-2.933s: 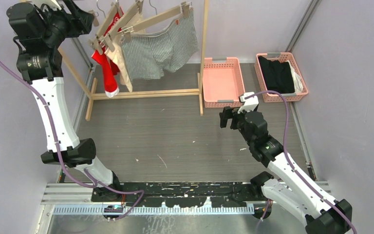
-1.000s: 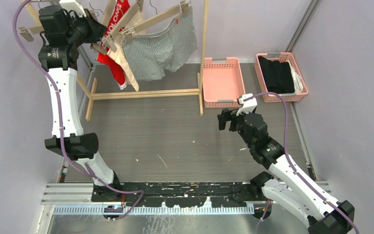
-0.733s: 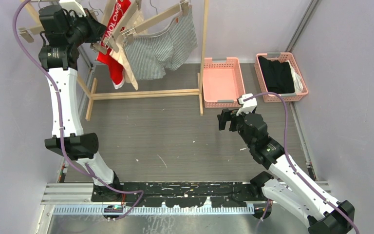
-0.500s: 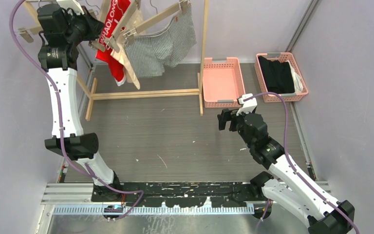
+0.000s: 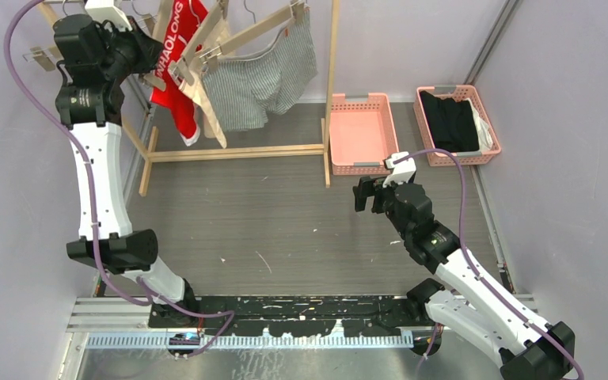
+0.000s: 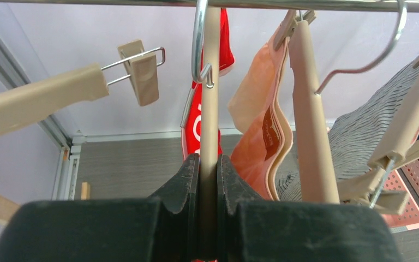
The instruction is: Remove the underwear clipped to the hanger
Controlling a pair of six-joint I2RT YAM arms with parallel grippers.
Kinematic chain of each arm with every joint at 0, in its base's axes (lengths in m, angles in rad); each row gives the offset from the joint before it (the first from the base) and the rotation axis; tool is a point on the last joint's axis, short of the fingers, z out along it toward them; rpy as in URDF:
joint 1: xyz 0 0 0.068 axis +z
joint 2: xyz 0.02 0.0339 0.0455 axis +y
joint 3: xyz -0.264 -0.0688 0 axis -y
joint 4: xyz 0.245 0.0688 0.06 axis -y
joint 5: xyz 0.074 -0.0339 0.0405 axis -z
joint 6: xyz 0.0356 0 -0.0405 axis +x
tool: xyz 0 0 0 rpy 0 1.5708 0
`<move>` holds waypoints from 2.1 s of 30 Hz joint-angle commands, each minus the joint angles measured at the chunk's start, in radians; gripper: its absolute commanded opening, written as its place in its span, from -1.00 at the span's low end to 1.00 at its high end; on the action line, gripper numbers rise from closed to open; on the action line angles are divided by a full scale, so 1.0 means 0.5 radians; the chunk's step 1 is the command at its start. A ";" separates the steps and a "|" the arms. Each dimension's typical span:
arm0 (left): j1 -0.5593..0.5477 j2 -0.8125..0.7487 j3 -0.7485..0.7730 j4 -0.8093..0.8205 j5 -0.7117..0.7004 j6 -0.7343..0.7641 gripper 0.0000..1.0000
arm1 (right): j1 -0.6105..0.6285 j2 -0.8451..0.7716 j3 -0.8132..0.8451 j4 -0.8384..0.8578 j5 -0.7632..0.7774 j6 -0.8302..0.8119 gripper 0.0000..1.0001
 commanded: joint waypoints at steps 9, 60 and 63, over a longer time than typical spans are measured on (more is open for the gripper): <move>-0.008 -0.321 -0.180 0.099 -0.118 0.144 -0.99 | 0.015 -0.051 -0.008 0.128 0.002 -0.004 0.88; -0.033 -1.725 -2.414 0.303 1.612 0.052 -0.99 | 0.014 1.000 1.305 0.636 -1.878 0.062 0.98; -0.038 -1.683 -2.395 0.301 1.752 0.105 -0.99 | 0.003 1.104 1.389 0.628 -1.937 0.056 0.99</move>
